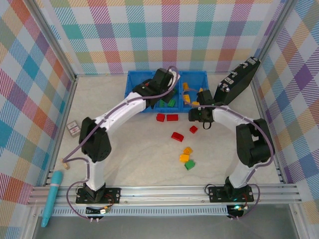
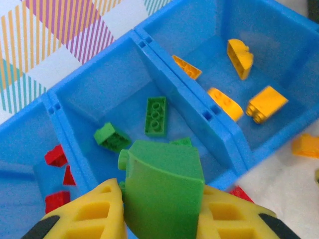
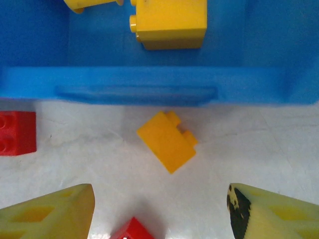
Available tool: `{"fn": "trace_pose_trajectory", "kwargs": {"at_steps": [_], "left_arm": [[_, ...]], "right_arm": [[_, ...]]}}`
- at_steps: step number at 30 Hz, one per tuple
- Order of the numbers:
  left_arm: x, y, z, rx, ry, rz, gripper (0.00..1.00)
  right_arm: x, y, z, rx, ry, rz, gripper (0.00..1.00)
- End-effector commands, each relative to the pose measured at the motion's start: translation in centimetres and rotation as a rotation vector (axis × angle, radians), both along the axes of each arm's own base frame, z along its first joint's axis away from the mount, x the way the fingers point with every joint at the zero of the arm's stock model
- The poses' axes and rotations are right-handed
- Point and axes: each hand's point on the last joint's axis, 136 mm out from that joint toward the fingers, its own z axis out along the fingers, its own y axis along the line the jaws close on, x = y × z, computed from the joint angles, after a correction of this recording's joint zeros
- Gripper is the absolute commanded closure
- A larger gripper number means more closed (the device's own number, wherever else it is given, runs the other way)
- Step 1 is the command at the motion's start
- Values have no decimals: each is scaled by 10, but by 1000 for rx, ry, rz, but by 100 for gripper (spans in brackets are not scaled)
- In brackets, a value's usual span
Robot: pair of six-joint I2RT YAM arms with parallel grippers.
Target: Sort the legos into containers by color
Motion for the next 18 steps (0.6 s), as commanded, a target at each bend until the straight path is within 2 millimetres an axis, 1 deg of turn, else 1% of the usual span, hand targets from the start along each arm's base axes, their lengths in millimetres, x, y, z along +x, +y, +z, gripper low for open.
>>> {"fn": "trace_pose_trajectory", "kwargs": {"at_steps": [1, 3, 6, 10, 13, 15, 17, 18], "left_arm": [[30, -1, 2, 41, -57, 17, 85], [44, -1, -6, 59, -62, 34, 85], [59, -5, -14, 46, -53, 44, 85], [70, -12, -29, 27, -23, 40, 84], [75, -12, -41, 42, -3, 56, 70], [76, -11, -48, 57, 6, 60, 66], [77, -10, -53, 70, 10, 68, 59], [77, -9, -54, 72, 13, 70, 57]], "right_arm": [[19, 3, 5, -17, -47, 27, 30], [23, 3, 1, -27, -45, 29, 30], [28, 3, -4, -30, -36, 28, 30], [33, 6, -9, -29, -23, 27, 31], [34, 5, -15, -31, 2, 9, 32], [32, 6, -17, -20, 23, 5, 33], [31, 8, -18, -8, 35, 5, 34], [30, 8, -19, -10, 41, 5, 34]]}}
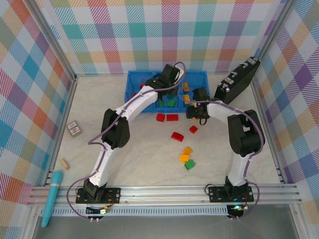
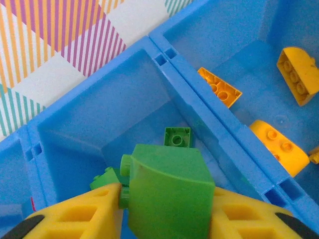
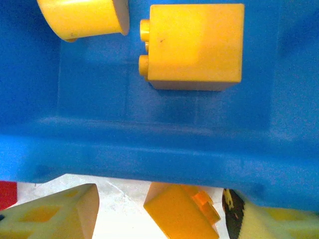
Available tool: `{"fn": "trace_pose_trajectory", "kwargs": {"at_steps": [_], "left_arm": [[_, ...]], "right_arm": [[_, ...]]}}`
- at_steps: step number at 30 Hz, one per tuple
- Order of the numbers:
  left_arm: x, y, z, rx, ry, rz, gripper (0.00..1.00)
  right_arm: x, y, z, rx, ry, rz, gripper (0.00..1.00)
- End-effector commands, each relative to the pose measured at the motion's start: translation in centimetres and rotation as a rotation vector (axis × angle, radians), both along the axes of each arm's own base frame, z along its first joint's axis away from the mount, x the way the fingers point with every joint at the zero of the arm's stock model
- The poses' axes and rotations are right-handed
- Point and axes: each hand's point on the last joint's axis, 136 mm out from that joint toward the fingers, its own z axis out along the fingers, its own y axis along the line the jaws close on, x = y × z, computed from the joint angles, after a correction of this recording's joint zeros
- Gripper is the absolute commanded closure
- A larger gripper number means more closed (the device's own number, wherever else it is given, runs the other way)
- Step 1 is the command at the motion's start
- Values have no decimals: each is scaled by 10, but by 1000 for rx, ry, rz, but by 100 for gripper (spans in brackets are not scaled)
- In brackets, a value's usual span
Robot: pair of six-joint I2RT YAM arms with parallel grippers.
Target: Sort the legos into containers by color
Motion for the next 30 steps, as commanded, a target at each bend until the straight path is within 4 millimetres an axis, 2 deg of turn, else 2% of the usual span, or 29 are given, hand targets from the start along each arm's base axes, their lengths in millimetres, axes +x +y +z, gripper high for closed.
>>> {"fn": "trace_pose_trajectory", "kwargs": {"at_steps": [1, 5, 8, 11, 17, 21, 27, 30], "left_arm": [[2, 8, -4, 24, 19, 19, 53], [2, 8, -2, 21, 15, 21, 37], [2, 9, 3, 19, 5, 25, 30], [-1, 11, 13, 12, -2, 27, 29], [-18, 22, 32, 5, 14, 27, 29], [-46, 45, 20, 20, 68, 62, 29], [-100, 80, 21, 37, 143, 72, 28], [-129, 87, 22, 17, 216, 45, 28]], "right_arm": [[-1, 0, -1, 14, 34, -18, 34], [-6, -3, -8, -5, 81, -28, 35], [-9, -7, -10, -22, 97, -39, 38], [-9, -9, -13, -30, 104, -45, 41], [-6, -7, -21, -33, 124, -51, 58], [-6, -6, -23, -33, 139, -47, 72], [-9, -5, -18, -29, 146, -32, 78], [-11, -7, -13, -33, 145, -30, 81]]}}
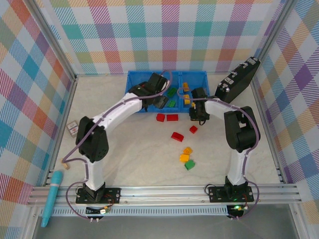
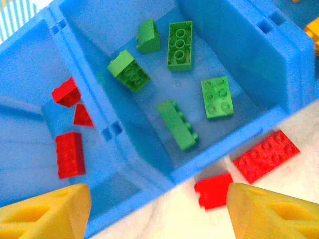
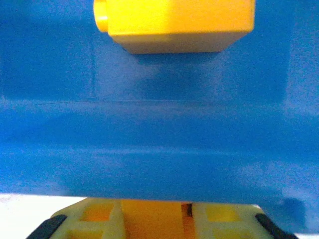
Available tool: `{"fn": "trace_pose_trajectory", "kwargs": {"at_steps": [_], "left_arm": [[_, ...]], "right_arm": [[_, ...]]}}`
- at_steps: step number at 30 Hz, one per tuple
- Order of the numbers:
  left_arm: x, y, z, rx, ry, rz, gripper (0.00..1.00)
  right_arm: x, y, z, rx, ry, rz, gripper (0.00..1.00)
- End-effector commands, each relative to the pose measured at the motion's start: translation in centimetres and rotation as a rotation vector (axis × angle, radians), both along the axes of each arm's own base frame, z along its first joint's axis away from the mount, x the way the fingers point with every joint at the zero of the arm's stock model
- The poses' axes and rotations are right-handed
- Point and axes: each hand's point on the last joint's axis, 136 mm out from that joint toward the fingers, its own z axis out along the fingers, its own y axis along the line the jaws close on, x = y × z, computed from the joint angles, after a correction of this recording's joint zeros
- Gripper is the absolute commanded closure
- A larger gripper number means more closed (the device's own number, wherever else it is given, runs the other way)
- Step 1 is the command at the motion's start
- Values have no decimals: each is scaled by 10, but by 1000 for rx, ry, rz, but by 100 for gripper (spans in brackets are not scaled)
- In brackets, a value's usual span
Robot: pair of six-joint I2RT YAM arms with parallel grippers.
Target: Sort the legos into containers by color
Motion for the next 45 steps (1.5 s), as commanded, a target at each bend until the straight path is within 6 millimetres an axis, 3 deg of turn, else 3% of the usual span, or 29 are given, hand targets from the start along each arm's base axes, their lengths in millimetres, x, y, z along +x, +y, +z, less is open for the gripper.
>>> {"fn": "trace_pose_trajectory", "kwargs": {"at_steps": [1, 10, 16, 21, 27, 31, 37, 40, 45], "left_arm": [[-34, 14, 4, -40, 90, -3, 28], [-95, 25, 0, -134, 241, -40, 27], [-127, 34, -6, -162, 313, -59, 27], [-152, 34, -18, -220, 383, -54, 26], [-175, 26, -26, -232, 395, -38, 25], [-196, 13, -35, -251, 427, -17, 24], [-222, -19, -47, -293, 474, -25, 23], [-224, -27, -53, -288, 475, 6, 22], [-209, -33, -60, -317, 473, 141, 22]], "right_arm": [[-1, -3, 11, 1, 8, 8, 81], [-21, -9, 41, 2, -10, 13, 86], [-17, -7, 94, 31, -105, 28, 86], [7, -1, 143, 43, -215, 54, 86], [49, 6, 168, 12, -309, 96, 86], [80, 10, 167, 14, -342, 106, 86], [121, 15, 142, 19, -340, 102, 85], [134, 14, 129, 26, -332, 89, 85], [147, 17, 111, 35, -317, 87, 82]]}}
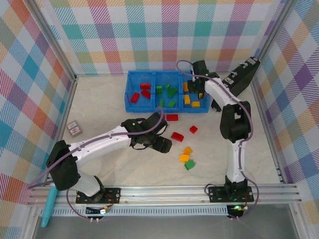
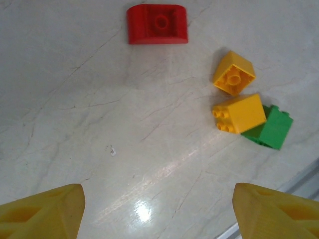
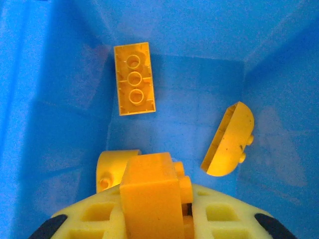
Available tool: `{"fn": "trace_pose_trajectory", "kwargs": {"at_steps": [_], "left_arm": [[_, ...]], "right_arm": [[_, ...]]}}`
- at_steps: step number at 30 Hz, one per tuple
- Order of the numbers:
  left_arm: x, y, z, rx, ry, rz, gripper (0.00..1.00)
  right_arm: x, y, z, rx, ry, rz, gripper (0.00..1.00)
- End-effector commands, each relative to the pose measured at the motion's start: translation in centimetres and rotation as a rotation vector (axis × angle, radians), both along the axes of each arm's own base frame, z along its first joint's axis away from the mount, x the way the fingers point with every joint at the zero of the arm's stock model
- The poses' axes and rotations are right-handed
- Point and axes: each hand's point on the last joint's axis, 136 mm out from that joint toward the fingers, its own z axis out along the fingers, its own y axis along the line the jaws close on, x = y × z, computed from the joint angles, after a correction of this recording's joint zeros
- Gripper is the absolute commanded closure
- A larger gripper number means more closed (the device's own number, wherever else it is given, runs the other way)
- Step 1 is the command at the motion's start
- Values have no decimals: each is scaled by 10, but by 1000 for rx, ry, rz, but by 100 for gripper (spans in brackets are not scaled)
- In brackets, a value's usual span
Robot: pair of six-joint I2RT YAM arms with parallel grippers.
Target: Sort the legos into containers by color
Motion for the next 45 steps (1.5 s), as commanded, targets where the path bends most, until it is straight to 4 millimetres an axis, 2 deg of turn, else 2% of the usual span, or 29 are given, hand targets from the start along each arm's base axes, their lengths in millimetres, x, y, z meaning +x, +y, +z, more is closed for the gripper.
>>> {"fn": "trace_pose_trajectory", "kwargs": {"at_steps": [1, 5, 11, 14, 17, 19, 24, 27, 31, 35, 39, 42, 45], "left_arm": [[17, -11, 1, -32, 1, 129, 22], [28, -30, -4, -55, 13, 158, 22], [47, -37, -19, 45, 6, 165, 21], [48, -43, -29, 15, 108, 238, 21], [51, -46, -42, -116, 226, 416, 19], [56, -45, -43, -175, 254, 503, 17], [73, -35, -34, -199, 232, 638, 13], [82, -41, -40, -251, 284, 721, 16], [84, -57, -57, -292, 384, 816, 17], [84, -62, -72, -300, 463, 929, 21], [83, -53, -72, -237, 452, 986, 23], [89, -56, -70, -249, 441, 1009, 23], [89, -61, -76, -248, 444, 1033, 22]], "right_arm": [[14, 5, 10, 26, -40, 16, 80], [16, 6, 1, 27, -30, 21, 73], [15, 10, 0, 43, -25, 43, 64], [13, 14, 8, 63, -30, 56, 53], [14, 14, 17, 65, -47, 66, 50], [15, 15, 22, 68, -57, 71, 50], [17, 15, 36, 66, -91, 79, 49], [17, 14, 41, 63, -104, 79, 49], [14, 14, 44, 93, -98, 65, 49], [5, 12, 52, 123, -101, 39, 49], [-9, -1, 61, 92, -120, -4, 48], [-21, -7, 69, 89, -137, -25, 48], [-32, -8, 73, 108, -147, -26, 48]]}}
